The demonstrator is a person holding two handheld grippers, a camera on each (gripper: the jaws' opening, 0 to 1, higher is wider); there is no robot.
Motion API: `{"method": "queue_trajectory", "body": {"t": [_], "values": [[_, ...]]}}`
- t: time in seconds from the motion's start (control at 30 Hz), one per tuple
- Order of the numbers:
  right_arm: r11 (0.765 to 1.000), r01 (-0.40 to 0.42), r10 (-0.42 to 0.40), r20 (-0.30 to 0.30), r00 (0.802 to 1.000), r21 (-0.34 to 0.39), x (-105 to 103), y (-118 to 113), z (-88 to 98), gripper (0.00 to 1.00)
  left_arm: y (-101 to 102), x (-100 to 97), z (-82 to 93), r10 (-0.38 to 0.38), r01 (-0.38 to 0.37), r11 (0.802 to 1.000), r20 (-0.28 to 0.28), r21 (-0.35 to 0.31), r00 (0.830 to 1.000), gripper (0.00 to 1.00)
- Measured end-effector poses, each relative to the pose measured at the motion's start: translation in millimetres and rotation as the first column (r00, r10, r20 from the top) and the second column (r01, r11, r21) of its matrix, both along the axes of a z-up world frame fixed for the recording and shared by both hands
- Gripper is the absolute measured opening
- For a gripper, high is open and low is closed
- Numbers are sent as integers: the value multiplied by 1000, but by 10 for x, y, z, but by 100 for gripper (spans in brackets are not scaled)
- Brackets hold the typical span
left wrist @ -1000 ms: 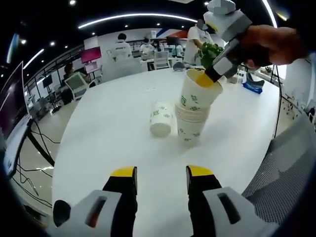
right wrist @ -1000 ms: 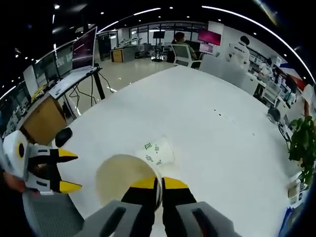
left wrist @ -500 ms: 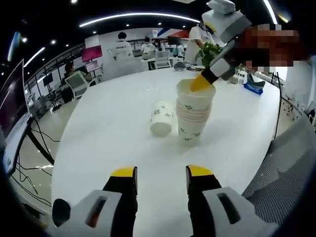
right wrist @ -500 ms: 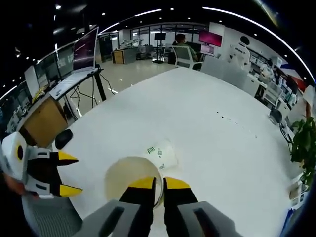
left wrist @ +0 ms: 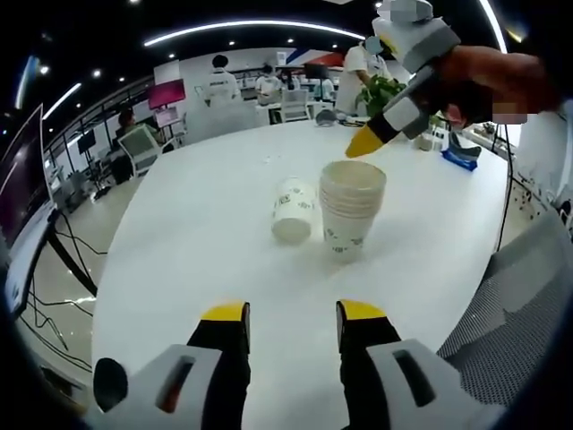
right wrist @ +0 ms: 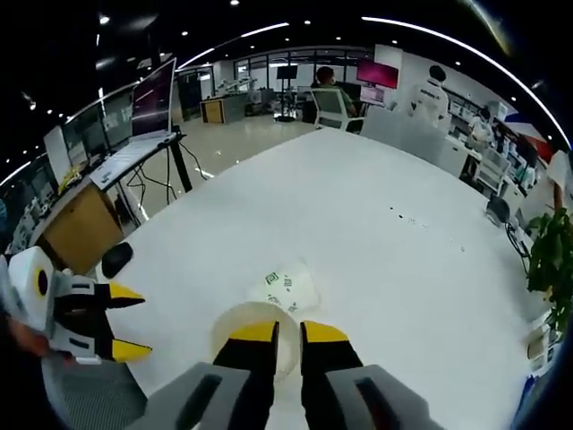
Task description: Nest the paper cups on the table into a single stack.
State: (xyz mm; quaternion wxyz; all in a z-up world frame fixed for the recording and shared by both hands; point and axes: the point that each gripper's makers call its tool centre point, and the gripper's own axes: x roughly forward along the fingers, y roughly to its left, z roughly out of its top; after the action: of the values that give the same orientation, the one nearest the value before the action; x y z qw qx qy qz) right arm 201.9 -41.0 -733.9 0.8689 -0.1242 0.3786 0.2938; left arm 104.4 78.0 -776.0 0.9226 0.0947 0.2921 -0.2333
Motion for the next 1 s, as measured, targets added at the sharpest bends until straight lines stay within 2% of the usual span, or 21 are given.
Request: {"method": "queue_trajectory", "body": {"t": [0.2,0.37,0.47,0.57,0.6,0.67,0.8,0.87,1.0], "values": [[1000,-1,1,3,1000,17,-33,-2,10,9,-4,-2,-6,-5,5,1000,-4,0,1000,36],[998,-49,47,58,997,30,-138,21,63,27,-7,-13,-18,1,-2,1000,-14,-11,1000,36],[997,-79,76,95,993,22,-180,7,80,34,-19,-20,-16,-6,6,1000,-16,-9,1000,37],[996,-88,84,126,988,27,-219,-39,102,53,-39,-21,-15,-25,25,1000,-7,5,1000,40],[995,-81,72,148,986,59,-225,-39,135,64,-50,-26,-9,-31,31,999,-4,6,1000,41],[993,-83,67,166,984,88,-279,-57,159,74,-54,-22,-9,-37,37,999,-1,7,999,44],[990,-96,79,165,983,101,-422,-121,48,76,-51,-22,-37,-40,40,999,-18,-2,999,48],[991,-74,56,165,985,107,-481,-192,10,76,-52,-24,-44,-40,40,999,-24,-5,999,48],[984,5,-32,149,988,178,-604,-309,5,75,-62,-37,-65,-46,46,999,-33,-5,998,48]]}}
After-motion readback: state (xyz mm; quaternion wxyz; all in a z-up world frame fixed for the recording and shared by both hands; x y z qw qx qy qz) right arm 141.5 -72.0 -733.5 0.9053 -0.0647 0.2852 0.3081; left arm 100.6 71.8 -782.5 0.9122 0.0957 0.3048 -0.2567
